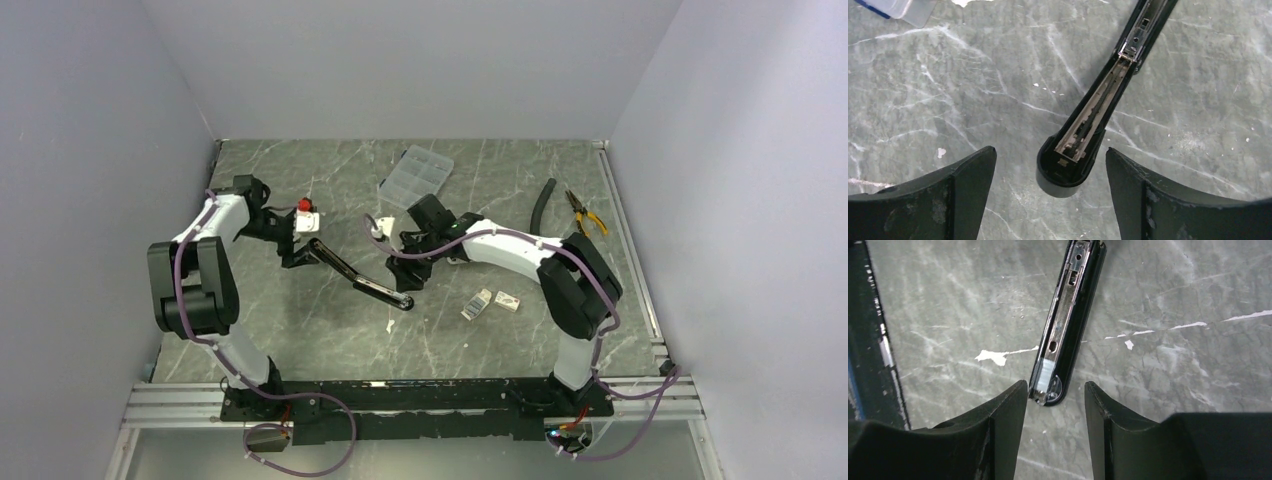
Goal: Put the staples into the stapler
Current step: Close the stapler at the center of the board.
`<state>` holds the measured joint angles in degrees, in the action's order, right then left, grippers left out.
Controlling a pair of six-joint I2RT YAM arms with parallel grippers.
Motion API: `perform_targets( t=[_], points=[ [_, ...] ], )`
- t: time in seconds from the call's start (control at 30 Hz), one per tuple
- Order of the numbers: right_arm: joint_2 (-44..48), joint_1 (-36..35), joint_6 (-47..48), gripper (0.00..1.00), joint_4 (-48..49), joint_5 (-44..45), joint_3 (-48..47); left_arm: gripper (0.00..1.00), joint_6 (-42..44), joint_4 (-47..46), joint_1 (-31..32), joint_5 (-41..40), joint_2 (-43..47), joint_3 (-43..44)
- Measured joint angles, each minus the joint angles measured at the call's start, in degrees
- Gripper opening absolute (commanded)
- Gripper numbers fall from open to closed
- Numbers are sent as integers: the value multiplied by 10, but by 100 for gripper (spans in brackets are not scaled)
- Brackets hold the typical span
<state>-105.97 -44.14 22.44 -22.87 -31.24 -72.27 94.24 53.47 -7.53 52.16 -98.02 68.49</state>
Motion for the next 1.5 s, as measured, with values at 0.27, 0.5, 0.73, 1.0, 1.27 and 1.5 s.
perform_targets(
  t=[0.27, 0.5, 0.73, 1.0, 1.27, 1.5],
  points=[
    [69, 35, 14, 53, -1, -56, 45, 73, 54, 16, 14, -13, -2, -4],
    [76, 39, 19, 54, 20, -66, 98, 54, 66, 19, 18, -10, 2, -15],
    [77, 37, 4, 59, 86, -65, 148, 39, 48, 13, 23, -14, 56, -53],
    [77, 31, -12, 59, 147, -12, 176, 31, -1, -13, 41, -18, 112, -96],
    [77, 29, -1, 53, 161, 38, 175, 7, -19, 11, 56, -24, 112, -83],
    [77, 30, 21, 49, 161, 52, 171, 3, -28, 75, 68, -42, 77, -17]
  ],
)
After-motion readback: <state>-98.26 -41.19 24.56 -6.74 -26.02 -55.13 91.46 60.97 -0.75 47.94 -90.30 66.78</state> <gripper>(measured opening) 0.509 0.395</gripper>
